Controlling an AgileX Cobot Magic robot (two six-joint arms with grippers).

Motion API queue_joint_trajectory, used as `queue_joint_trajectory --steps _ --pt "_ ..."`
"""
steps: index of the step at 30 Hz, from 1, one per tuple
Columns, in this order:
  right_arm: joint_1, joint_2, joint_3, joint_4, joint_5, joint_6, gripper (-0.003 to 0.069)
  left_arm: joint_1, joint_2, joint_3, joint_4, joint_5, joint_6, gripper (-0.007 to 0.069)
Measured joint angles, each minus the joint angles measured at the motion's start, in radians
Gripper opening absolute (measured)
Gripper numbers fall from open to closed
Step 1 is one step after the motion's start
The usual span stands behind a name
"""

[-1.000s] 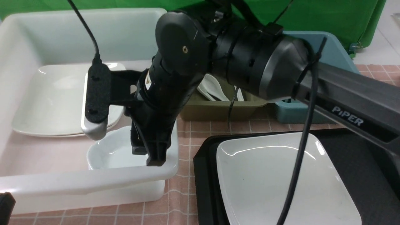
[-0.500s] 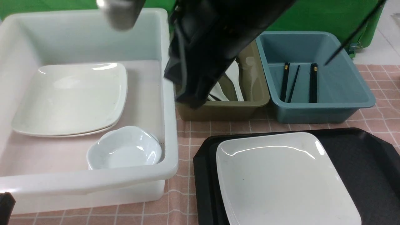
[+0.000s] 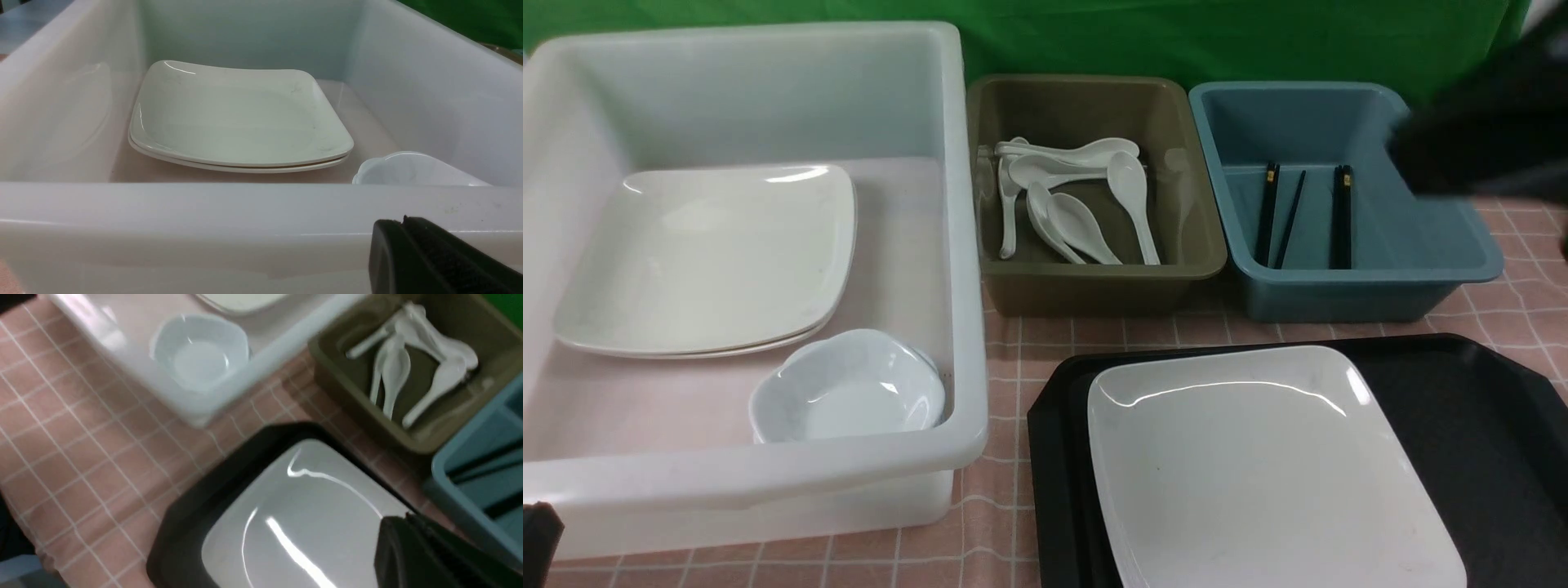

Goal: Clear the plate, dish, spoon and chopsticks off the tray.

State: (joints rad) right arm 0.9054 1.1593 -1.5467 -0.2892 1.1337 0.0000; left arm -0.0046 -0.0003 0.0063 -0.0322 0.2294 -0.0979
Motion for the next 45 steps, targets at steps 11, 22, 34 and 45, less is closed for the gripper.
queue_joint_trajectory --steps 11,22,34,45 --pt "-0.173 -0.278 0.645 -0.113 -0.179 0.357 0.0030 0.000 0.000 0.000 0.000 0.000 0.002 0.0004" --pt "-0.716 -0.217 0.887 0.366 -0.489 -0.052 0.0030 0.000 0.000 0.000 -0.535 -0.148 -0.210 0.0004" --pt "-0.912 -0.190 0.896 0.713 -0.359 -0.460 0.0030 0.000 0.064 -0.328 -0.641 0.147 -0.235 0.0004" --pt "-0.912 -0.190 0.896 0.721 -0.355 -0.465 0.0030 -0.013 0.777 -0.967 -0.691 0.953 0.182 0.0004"
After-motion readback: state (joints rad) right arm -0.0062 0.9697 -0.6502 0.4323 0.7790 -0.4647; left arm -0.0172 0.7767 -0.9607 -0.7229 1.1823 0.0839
